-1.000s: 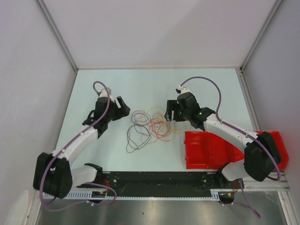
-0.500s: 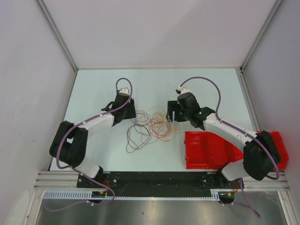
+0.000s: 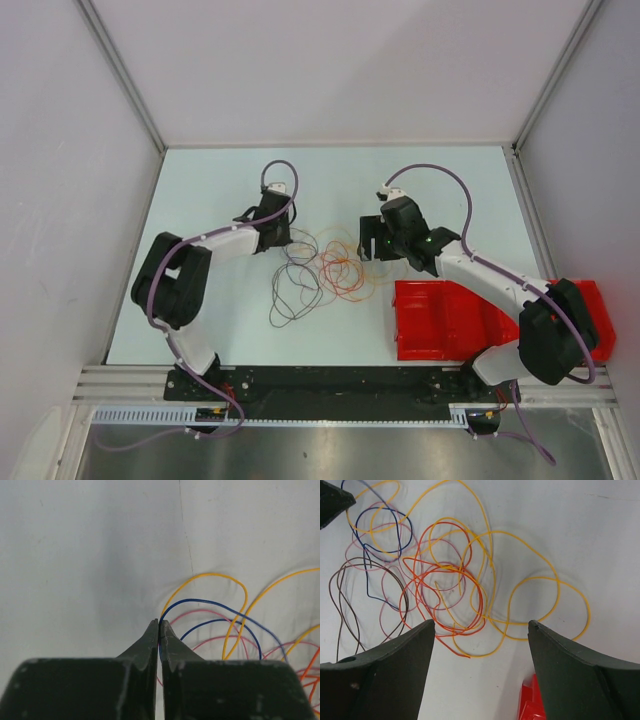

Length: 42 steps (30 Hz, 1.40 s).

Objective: Untangle the cables

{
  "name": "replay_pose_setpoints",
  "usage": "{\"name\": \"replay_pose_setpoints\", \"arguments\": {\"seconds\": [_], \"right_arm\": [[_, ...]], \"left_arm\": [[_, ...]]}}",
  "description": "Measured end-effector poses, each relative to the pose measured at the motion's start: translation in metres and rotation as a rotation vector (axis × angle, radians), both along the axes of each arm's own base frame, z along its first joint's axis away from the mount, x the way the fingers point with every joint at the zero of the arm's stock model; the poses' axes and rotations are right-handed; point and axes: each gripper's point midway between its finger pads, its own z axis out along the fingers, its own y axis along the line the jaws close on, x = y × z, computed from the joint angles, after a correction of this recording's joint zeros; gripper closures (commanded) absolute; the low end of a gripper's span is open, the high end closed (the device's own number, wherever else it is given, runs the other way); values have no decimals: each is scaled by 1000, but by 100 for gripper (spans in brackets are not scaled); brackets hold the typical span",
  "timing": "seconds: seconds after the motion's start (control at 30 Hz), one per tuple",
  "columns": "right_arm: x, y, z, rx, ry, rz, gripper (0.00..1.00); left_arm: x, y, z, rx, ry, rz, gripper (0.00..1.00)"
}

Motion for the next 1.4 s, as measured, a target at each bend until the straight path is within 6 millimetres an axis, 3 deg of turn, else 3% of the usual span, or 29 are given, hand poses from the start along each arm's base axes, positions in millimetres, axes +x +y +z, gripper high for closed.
{"name": "replay_pose_setpoints", "arguments": {"seconds": [0.2, 0.27, 0.33, 0.43, 0.5, 0.57, 0.6, 0.7, 0.73, 0.8, 0.93, 1.03, 1.13, 1.27, 1.4], "right_arm": [[1, -4, -1, -7, 5, -3, 20], [1, -4, -1, -8, 6, -5, 20], [1, -6, -1, -7, 5, -8, 20], [1, -6, 4, 1, -4, -9, 20], [1, -7, 11, 17, -17, -9, 20], [0, -8, 23, 45, -38, -5, 20], [0, -8, 30, 61, -50, -3, 19], [-3, -9, 61, 141, -106, 15, 17], [-5, -9, 78, 186, -140, 28, 15], [-11, -8, 107, 258, -201, 57, 13], [-31, -9, 173, 398, -363, 135, 11], [-55, -8, 222, 507, -491, 221, 10], [-70, -2, 249, 577, -555, 296, 11], [-72, 12, 251, 619, -538, 357, 16], [-56, 36, 225, 635, -425, 355, 17]], "left_arm": [[13, -6, 9, 12, -7, -11, 100], [18, -9, 26, 13, -27, -9, 100], [26, -13, 55, 12, -64, -6, 100], [40, -22, 130, -21, -184, -9, 100], [47, -27, 197, -64, -299, -14, 100], [46, -30, 275, -123, -443, -16, 100], [41, -30, 318, -158, -523, -22, 100], [10, -23, 420, -253, -731, -44, 100], [-7, -17, 450, -286, -796, -51, 100], [-32, -8, 482, -331, -871, -65, 100], [-56, -6, 501, -372, -917, -124, 100], [-55, -22, 477, -379, -863, -201, 100], [-44, -36, 455, -368, -800, -236, 100], [-31, -55, 435, -364, -727, -289, 100], [-35, -62, 446, -394, -741, -334, 100]]}}
